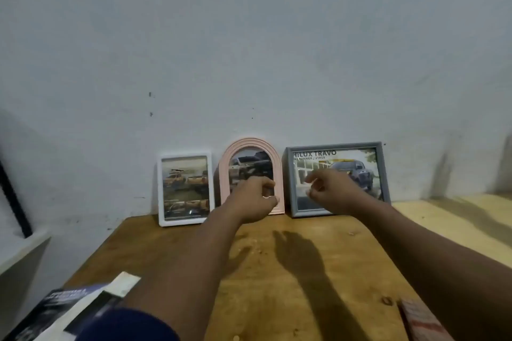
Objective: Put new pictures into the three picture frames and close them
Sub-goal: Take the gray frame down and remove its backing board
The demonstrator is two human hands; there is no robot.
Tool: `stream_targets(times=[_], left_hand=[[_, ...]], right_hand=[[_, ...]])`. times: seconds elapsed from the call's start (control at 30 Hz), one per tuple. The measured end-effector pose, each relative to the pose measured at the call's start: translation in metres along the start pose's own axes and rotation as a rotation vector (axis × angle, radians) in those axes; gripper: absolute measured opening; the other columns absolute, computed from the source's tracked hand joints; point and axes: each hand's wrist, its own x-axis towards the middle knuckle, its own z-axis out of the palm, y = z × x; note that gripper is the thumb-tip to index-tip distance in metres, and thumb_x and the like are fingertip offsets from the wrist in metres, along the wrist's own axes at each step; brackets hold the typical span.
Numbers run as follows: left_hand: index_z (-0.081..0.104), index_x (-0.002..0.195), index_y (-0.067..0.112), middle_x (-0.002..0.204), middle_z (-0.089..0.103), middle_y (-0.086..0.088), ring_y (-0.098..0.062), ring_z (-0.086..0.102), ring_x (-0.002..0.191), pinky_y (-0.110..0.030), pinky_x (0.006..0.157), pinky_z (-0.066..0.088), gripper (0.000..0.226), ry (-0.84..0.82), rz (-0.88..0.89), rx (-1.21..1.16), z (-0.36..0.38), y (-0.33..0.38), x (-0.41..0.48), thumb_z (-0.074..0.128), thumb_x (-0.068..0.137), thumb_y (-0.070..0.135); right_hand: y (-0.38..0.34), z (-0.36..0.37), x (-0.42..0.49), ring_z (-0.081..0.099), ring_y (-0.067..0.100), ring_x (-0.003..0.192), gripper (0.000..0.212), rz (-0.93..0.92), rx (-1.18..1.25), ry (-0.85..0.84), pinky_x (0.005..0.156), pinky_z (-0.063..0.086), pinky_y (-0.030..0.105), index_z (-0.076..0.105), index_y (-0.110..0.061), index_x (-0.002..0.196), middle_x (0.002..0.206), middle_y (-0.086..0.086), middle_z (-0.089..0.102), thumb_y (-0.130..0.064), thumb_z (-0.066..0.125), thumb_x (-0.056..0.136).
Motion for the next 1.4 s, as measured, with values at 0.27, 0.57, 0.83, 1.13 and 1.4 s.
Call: stream_targets(times=[0.27, 0.57, 0.83, 1.13, 1.4], left_hand=[[0.033, 0.155, 0.027, 0.154, 0.038, -0.001, -0.022, 0.043, 0.135, -0.046, 0.103, 0.048, 0.064, 0.139, 0.084, 0.283, 0.093, -0.01, 0.094, 0.058, 0.098, 0.044], [0.022, 0.159, 0.03, 0.166, 0.005, 0.004, -0.021, 0.034, 0.142, -0.036, 0.102, 0.049, 0.069, 0.299, 0.096, 0.223, 0.155, -0.019, 0.128, 0.055, 0.1, 0.04], [0.017, 0.159, 0.038, 0.165, 0.005, 0.013, -0.021, 0.032, 0.143, -0.038, 0.107, 0.045, 0.072, 0.248, 0.117, 0.094, 0.16, -0.019, 0.128, 0.058, 0.099, 0.036], [0.024, 0.158, 0.039, 0.164, 0.019, 0.008, -0.027, 0.02, 0.147, -0.045, 0.105, 0.044, 0.075, 0.292, 0.122, 0.121, 0.133, -0.007, 0.104, 0.062, 0.094, 0.042], [0.023, 0.156, 0.039, 0.163, 0.015, 0.009, -0.03, 0.03, 0.141, -0.045, 0.1, 0.047, 0.07, 0.284, 0.11, 0.135, 0.092, -0.002, 0.042, 0.058, 0.096, 0.045]], right_hand=[[0.138, 0.003, 0.044, 0.056, 0.009, 0.087, 0.03, 0.272, 0.072, 0.235, 0.061, 0.04, 0.015, 0.058, -0.019, 0.123, 0.106, -0.003, 0.061, -0.022, 0.065, 0.094], [0.216, 0.012, 0.078, 0.055, 0.034, 0.117, 0.054, 0.507, 0.189, 0.421, 0.086, 0.051, 0.041, 0.04, -0.018, 0.14, 0.137, 0.016, 0.051, -0.039, 0.06, 0.095], [0.216, 0.003, 0.071, 0.061, 0.021, 0.093, 0.052, 0.505, 0.383, 0.427, 0.074, 0.056, 0.039, 0.037, -0.023, 0.135, 0.134, 0.014, 0.051, -0.04, 0.063, 0.093], [0.194, -0.004, 0.022, 0.055, 0.028, 0.111, 0.05, 0.466, 0.48, 0.475, 0.07, 0.05, 0.026, 0.041, -0.016, 0.134, 0.133, 0.01, 0.049, -0.029, 0.067, 0.093], [0.142, -0.027, -0.02, 0.065, 0.033, 0.091, 0.034, 0.414, 0.438, 0.531, 0.055, 0.052, 0.031, 0.047, -0.025, 0.118, 0.12, 0.002, 0.053, -0.01, 0.06, 0.091]])
